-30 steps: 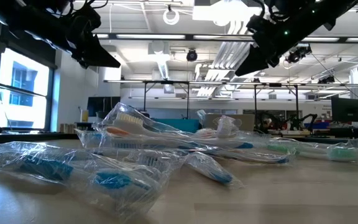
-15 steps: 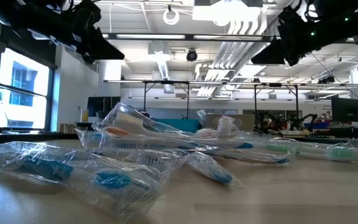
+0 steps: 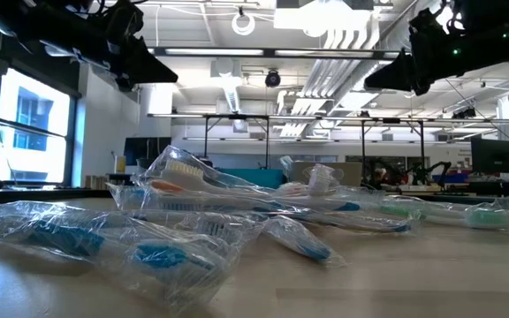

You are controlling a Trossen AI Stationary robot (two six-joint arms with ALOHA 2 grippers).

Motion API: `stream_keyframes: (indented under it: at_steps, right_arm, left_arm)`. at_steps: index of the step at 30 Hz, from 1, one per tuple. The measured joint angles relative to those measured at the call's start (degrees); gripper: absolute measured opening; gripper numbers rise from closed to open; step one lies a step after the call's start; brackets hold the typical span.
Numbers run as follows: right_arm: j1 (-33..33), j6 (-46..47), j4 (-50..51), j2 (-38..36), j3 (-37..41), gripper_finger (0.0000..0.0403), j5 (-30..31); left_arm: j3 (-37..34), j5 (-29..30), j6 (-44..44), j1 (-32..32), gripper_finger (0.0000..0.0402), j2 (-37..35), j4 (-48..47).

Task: Pick & Place Toothbrushes
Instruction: Put the orange toothbrush into the dark blue bin

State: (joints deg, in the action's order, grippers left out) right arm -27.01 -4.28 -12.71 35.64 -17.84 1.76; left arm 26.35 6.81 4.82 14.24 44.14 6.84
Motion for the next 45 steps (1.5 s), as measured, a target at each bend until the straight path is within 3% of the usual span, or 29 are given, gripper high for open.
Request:
stream_keyframes:
  at_steps: [12, 27, 36, 45]
  right_arm:
    - [-6.16, 0.59, 0.76, -1.46, 0.02, 0.0075, -9.57]
    - [-10.23, -0.02, 3.35, -7.20, 1.79, 0.0075, -14.23]
    - [-12.57, -0.04, 3.06, -8.86, 3.82, 0.0075, -14.27]
    - [-12.54, -0.37, 3.03, -8.86, 3.82, 0.0075, -14.20]
  left_arm:
    - [0.07, 0.35, 1.31, 0.00, 0.0000, 4.26, 5.12]
    - [5.31, 1.62, 3.51, -2.50, 0.0000, 16.03, 6.48]
    - [13.33, 10.21, 2.50, -7.29, 0.0000, 19.68, -4.68]
    - [17.73, 10.53, 3.17, -8.77, 0.0000, 21.25, -11.56]
